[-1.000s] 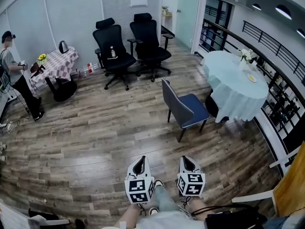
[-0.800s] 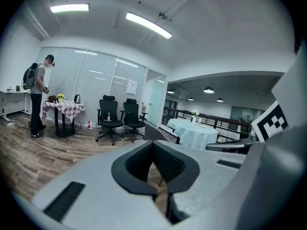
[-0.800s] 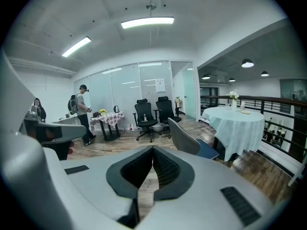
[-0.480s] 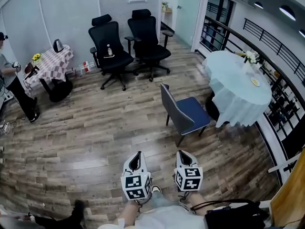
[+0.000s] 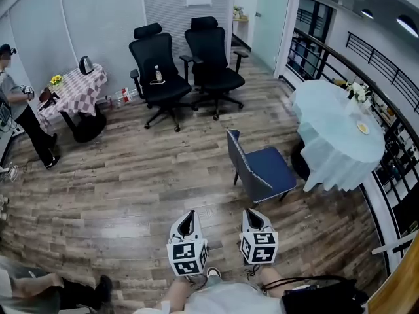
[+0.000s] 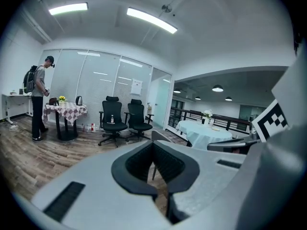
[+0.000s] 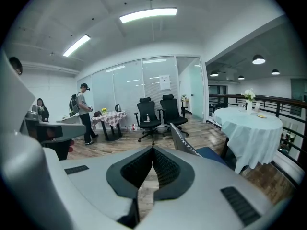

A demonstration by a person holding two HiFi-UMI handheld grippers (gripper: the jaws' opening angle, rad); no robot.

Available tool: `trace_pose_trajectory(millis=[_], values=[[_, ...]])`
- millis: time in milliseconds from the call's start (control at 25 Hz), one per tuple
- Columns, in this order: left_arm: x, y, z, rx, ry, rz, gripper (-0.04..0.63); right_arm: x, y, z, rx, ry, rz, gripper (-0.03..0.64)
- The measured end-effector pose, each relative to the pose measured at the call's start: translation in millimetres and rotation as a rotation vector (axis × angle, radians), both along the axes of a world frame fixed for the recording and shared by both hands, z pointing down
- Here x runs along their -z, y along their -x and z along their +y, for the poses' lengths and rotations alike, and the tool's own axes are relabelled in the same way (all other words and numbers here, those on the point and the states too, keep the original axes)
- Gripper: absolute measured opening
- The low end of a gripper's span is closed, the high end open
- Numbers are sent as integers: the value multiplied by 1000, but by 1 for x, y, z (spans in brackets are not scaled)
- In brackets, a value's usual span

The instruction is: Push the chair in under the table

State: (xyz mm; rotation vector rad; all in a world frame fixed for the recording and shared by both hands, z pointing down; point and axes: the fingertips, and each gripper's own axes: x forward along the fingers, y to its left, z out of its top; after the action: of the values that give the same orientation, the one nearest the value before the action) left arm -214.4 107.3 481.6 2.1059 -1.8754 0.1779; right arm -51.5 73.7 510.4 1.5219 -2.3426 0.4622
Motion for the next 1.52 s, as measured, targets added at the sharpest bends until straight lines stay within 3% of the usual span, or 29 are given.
trace_pose_trajectory(millis=[680, 1040, 1520], values=[[-6, 0, -67, 1, 29, -21, -2, -10, -12, -61, -8, 33, -4, 17], [-16, -11, -113, -73, 31, -25, -2, -23, -26, -91, -95, 44, -11, 17], [-20, 8, -257, -224, 31, -27, -2, -25, -4, -209, -240, 49, -36, 17]])
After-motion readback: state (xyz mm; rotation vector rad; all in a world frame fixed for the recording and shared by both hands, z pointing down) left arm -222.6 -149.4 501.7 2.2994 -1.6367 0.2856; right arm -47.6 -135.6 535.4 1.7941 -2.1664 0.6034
